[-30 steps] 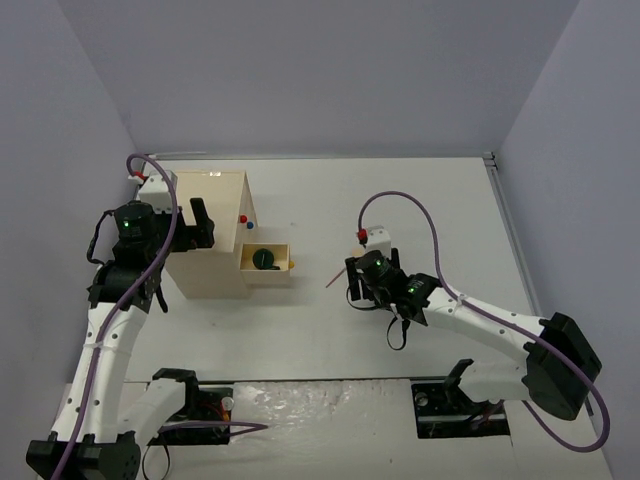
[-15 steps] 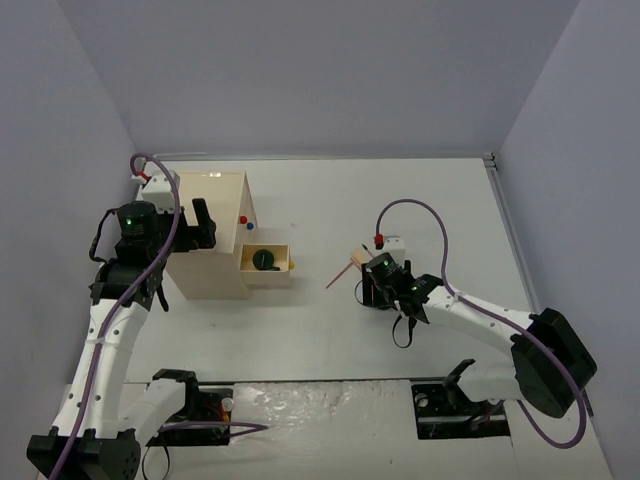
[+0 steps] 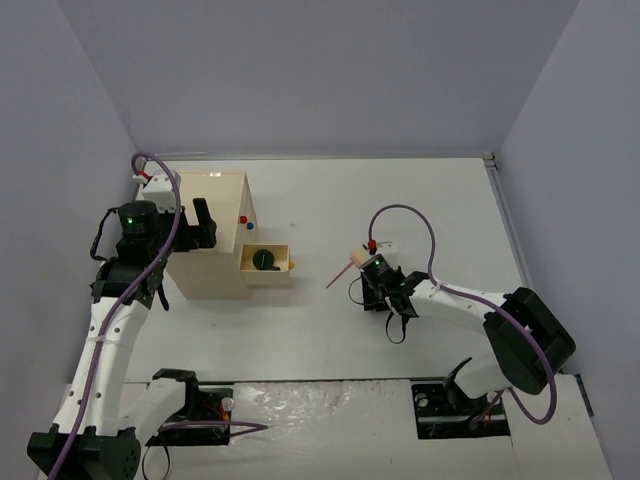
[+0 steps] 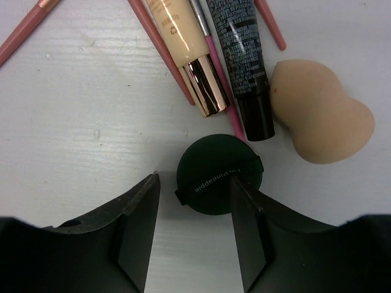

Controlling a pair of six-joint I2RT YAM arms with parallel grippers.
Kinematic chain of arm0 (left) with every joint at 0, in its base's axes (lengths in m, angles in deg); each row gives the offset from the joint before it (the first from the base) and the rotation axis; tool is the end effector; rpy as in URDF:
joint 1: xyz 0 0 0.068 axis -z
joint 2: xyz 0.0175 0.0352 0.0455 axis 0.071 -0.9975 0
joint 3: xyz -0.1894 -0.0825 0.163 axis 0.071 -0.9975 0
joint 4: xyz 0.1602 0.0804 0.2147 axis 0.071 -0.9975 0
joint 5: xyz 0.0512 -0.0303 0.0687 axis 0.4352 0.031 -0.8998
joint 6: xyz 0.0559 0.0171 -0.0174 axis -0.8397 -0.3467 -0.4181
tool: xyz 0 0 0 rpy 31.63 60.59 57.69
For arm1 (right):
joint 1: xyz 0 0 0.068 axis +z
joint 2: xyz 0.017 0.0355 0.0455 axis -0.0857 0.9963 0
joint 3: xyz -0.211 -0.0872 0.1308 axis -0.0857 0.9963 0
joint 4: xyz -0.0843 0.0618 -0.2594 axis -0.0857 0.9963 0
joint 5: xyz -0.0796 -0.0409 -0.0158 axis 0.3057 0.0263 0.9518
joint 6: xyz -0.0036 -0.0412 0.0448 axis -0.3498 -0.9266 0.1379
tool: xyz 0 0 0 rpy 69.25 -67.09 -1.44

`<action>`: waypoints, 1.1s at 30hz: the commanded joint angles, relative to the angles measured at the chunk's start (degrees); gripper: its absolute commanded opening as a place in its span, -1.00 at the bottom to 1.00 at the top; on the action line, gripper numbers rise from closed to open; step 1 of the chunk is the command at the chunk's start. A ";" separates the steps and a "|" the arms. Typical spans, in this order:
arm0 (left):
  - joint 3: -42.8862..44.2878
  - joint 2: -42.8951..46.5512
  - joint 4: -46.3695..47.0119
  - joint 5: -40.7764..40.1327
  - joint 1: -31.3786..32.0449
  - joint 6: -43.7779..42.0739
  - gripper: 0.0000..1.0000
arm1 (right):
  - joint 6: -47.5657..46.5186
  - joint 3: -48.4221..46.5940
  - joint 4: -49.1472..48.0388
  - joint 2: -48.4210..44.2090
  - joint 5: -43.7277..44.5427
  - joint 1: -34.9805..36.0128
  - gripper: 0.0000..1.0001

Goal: Organize the makeup

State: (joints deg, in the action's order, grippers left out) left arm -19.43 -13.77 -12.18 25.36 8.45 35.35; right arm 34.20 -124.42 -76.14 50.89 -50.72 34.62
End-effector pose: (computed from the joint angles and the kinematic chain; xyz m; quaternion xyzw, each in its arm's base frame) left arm 0.2366 -0.0250 0.3674 -0.0030 0.8155 -0.1385 0.5620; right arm 0.2296 0.1767 0.1276 -0.0488 0.9281 0.1143 0.3509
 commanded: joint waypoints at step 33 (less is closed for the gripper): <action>1.03 -0.01 3.19 0.41 -0.34 0.53 0.94 | -22.46 -43.62 4.78 4.79 -20.47 11.43 -1.00</action>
State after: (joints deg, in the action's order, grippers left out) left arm -19.43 -13.77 -12.17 25.38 8.45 35.35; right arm 18.57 -160.25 -68.72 49.84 -63.27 44.54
